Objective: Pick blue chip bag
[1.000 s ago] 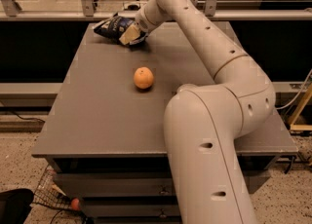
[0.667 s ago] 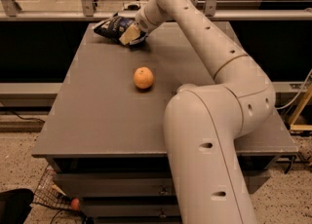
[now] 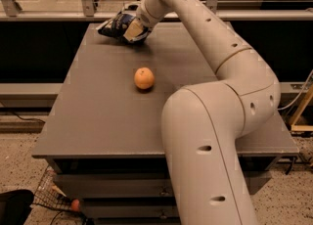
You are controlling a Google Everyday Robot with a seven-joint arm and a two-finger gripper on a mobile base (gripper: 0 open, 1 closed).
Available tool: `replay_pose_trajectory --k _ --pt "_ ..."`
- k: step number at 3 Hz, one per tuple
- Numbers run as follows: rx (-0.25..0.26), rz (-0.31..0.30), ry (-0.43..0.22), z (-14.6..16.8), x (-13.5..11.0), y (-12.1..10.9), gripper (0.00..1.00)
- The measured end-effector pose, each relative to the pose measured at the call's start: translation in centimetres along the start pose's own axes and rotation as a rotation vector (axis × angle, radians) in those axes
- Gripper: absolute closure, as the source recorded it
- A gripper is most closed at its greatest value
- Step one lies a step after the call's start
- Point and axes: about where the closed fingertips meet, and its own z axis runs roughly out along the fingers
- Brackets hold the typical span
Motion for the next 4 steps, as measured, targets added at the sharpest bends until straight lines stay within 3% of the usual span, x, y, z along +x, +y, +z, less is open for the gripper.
replay_pose_trajectory --k 2,4 --pt "0.080 -0.083 0.127 -6.6 -2.4 -0.1 1.00" --pt "0.065 -0.074 0.094 -13.2 -2.5 0.1 1.00"
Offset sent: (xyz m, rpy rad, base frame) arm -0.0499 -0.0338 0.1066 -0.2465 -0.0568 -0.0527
